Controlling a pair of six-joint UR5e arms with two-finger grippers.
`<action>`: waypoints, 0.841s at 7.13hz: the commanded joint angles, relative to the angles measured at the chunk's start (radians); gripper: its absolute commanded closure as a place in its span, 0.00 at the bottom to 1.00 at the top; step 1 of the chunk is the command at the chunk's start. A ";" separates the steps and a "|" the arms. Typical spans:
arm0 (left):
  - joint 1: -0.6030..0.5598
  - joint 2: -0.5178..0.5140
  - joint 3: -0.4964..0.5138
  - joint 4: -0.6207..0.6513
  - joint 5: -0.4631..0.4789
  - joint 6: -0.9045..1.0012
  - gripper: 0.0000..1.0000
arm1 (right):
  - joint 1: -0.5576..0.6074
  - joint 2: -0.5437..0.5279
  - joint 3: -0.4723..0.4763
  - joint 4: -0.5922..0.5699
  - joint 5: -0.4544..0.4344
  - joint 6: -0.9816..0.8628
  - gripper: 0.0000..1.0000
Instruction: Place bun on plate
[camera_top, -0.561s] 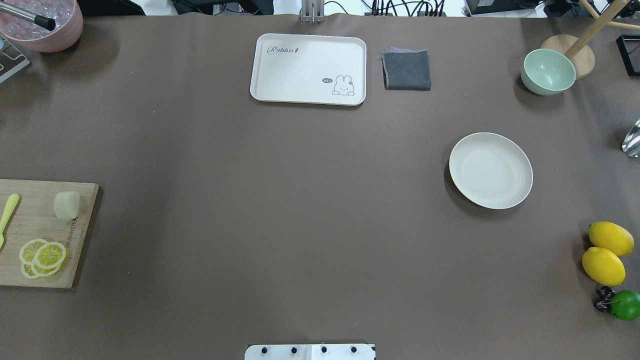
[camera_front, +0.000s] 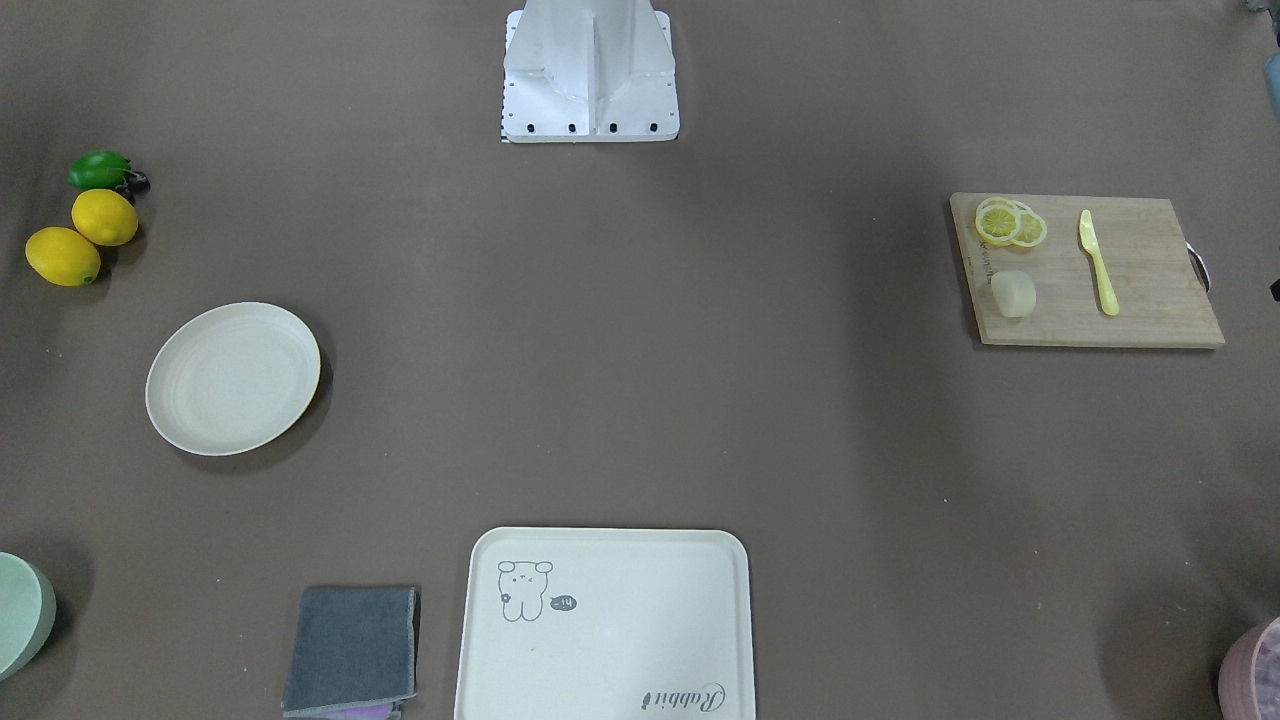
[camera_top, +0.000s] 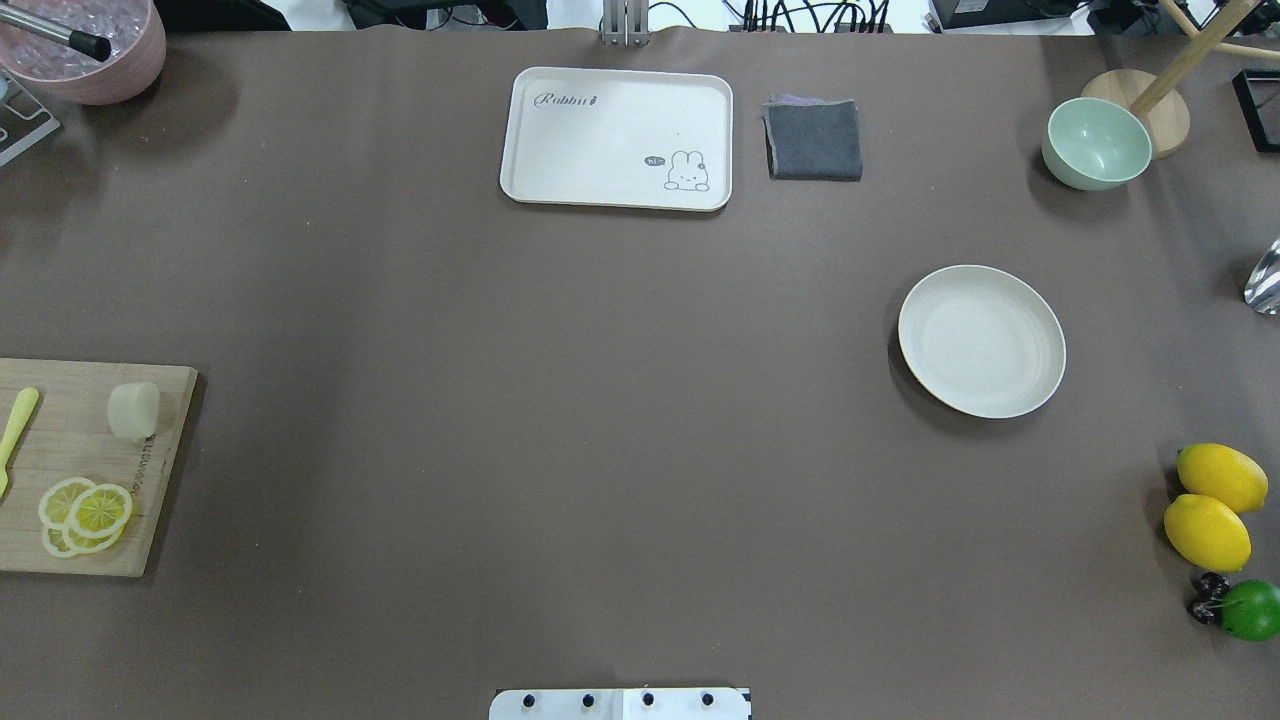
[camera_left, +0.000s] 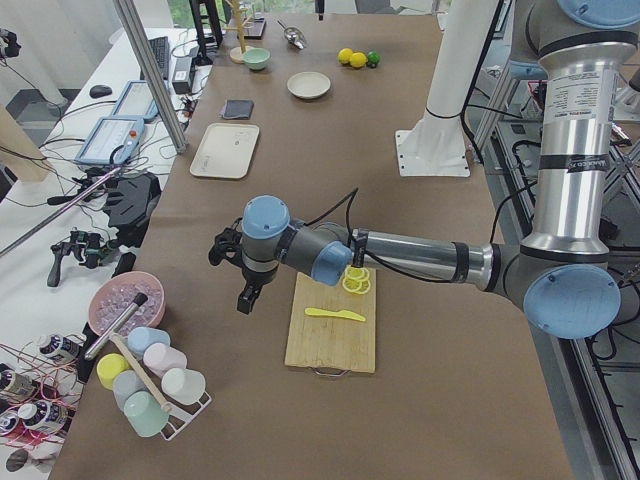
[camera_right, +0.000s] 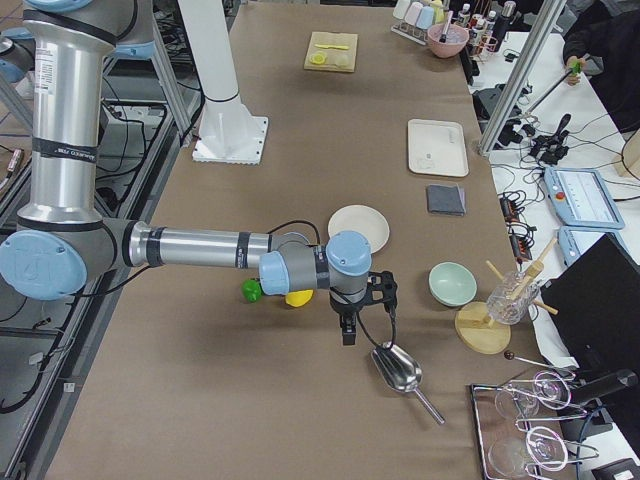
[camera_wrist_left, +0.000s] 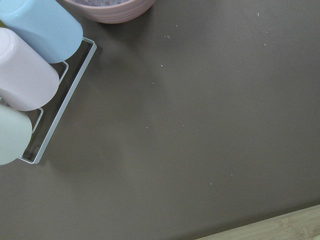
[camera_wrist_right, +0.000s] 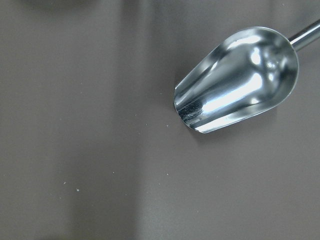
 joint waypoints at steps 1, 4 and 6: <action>0.003 0.000 0.005 0.001 0.000 -0.006 0.02 | 0.000 0.001 0.002 0.000 0.001 0.001 0.00; 0.012 -0.009 0.005 -0.002 -0.002 -0.033 0.03 | 0.000 0.002 0.005 0.003 0.001 -0.002 0.00; 0.012 -0.014 0.005 0.001 -0.002 -0.033 0.03 | 0.002 -0.004 0.012 0.064 0.003 0.001 0.00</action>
